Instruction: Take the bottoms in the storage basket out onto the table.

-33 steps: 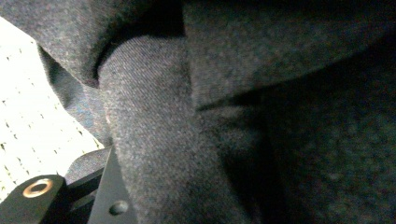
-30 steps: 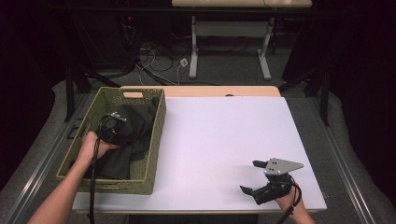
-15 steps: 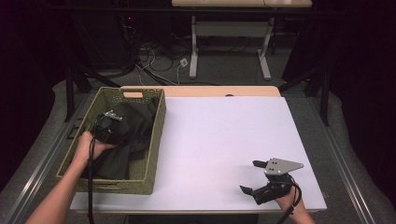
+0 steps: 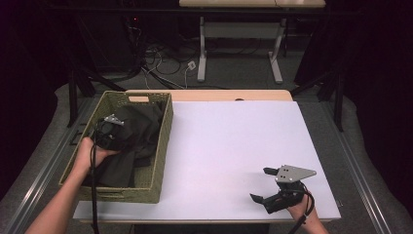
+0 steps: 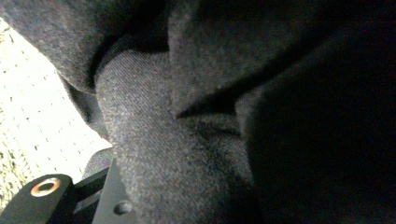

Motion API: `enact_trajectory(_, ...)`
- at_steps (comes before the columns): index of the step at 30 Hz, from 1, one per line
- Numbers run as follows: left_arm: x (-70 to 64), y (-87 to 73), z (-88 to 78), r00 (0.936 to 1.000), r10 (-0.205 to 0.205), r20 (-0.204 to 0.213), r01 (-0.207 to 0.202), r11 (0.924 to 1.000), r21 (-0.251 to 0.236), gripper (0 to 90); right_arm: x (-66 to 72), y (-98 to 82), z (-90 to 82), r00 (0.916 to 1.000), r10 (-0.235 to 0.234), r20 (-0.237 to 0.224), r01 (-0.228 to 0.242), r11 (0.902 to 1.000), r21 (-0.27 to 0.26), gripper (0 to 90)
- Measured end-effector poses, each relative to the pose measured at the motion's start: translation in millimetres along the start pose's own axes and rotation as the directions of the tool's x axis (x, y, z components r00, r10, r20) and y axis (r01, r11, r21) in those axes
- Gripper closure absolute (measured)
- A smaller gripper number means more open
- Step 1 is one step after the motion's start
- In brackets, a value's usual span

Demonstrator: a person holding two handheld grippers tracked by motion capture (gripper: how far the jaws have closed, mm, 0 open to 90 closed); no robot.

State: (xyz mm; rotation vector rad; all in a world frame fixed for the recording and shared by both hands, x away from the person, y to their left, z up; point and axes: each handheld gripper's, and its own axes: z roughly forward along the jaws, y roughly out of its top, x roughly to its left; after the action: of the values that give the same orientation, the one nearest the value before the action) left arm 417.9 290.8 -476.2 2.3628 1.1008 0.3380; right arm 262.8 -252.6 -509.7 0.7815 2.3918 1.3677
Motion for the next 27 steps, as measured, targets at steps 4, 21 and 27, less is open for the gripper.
enact_trajectory(4,-0.6,0.4,-4.7,1.0000,0.002,-0.002,-0.002,0.9999,-0.011,57.1,0.0,0.2,0.5,1.0000,-0.001,0.002,0.001,1.0000,-0.001,2.3)
enact_trajectory(21,-5.9,6.5,-13.2,0.9998,0.009,-0.015,-0.010,0.9984,-0.056,58.3,-0.6,-0.1,1.2,1.0000,0.004,0.001,-0.004,1.0000,0.008,2.3)
enact_trajectory(27,-7.3,8.3,-16.4,1.0000,0.001,-0.006,-0.001,0.9968,-0.080,59.0,-1.2,-0.2,1.1,0.9999,0.007,0.007,-0.008,0.9999,0.007,2.3)
